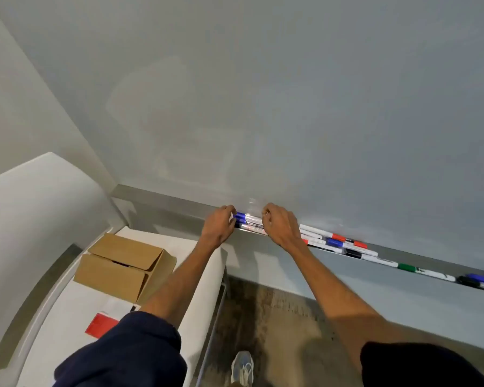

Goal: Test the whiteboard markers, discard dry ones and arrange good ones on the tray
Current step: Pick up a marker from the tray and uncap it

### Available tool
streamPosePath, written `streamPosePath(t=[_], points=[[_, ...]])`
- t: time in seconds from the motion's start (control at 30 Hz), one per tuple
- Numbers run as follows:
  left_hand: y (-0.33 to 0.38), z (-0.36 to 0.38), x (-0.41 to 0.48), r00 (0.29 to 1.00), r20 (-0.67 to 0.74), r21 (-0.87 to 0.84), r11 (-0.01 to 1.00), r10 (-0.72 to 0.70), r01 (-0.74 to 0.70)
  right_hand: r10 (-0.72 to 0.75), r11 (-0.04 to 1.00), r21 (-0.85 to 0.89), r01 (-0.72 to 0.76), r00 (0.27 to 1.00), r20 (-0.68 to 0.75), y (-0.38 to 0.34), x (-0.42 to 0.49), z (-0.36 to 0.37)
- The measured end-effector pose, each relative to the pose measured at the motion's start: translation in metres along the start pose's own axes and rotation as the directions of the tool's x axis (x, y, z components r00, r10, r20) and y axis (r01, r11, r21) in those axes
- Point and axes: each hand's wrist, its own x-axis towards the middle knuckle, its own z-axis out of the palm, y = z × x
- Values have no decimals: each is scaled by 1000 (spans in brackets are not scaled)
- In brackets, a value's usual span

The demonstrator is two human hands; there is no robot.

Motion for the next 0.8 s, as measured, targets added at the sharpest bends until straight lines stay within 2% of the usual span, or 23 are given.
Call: streamPosePath(t=[0.17,0.37,0.6,0.8], points=[[-10,15,5,994,105,87,995,38,-47,21,999,-36,-18,994,108,7,3,25],[-20,31,10,983,170,145,984,76,-101,21,996,-86,-7,987,158,9,8,45],[-30,40,14,989,127,103,991,77,-90,7,990,-140,18,984,178,15,7,62],[-33,26,18,980,168,18,993,111,-116,-43,988,-134,71,979,197,22,8,59]])
